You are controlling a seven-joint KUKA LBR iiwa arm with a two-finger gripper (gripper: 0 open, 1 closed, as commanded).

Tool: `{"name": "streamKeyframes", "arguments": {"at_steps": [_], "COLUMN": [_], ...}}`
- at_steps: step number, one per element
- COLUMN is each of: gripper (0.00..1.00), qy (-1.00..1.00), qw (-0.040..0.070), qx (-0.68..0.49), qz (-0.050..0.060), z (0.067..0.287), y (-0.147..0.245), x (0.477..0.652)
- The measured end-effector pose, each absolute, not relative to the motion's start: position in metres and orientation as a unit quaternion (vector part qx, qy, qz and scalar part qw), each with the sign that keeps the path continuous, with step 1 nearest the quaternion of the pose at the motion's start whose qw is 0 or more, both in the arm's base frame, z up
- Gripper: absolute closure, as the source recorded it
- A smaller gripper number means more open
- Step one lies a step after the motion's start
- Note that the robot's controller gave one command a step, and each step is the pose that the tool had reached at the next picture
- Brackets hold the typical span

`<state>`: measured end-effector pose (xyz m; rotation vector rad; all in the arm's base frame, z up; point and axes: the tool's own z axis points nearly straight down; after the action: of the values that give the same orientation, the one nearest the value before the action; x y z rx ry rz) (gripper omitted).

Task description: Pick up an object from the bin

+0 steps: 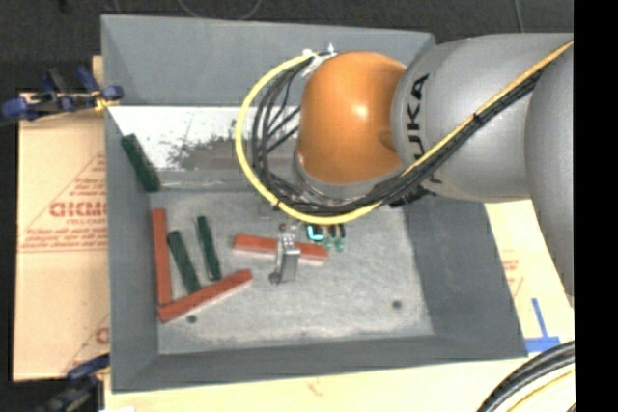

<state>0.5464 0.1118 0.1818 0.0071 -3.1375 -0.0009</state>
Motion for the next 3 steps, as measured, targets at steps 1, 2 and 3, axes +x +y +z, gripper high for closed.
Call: {"name": "streamKeyframes", "arguments": {"at_steps": [1, 2, 3], "gripper": [0.0, 0.0, 0.0], "qy": [-0.999, -0.999, -0.999], "qw": [0.001, -0.001, -0.002], "qx": [-0.048, -0.049, -0.051], "qz": [0.0, -0.001, -0.001], "z": [0.066, 0.067, 0.0678], "y": [0.0665, 0.0663, 0.0662], "x": [0.5808, 0.582, 0.5832]}}
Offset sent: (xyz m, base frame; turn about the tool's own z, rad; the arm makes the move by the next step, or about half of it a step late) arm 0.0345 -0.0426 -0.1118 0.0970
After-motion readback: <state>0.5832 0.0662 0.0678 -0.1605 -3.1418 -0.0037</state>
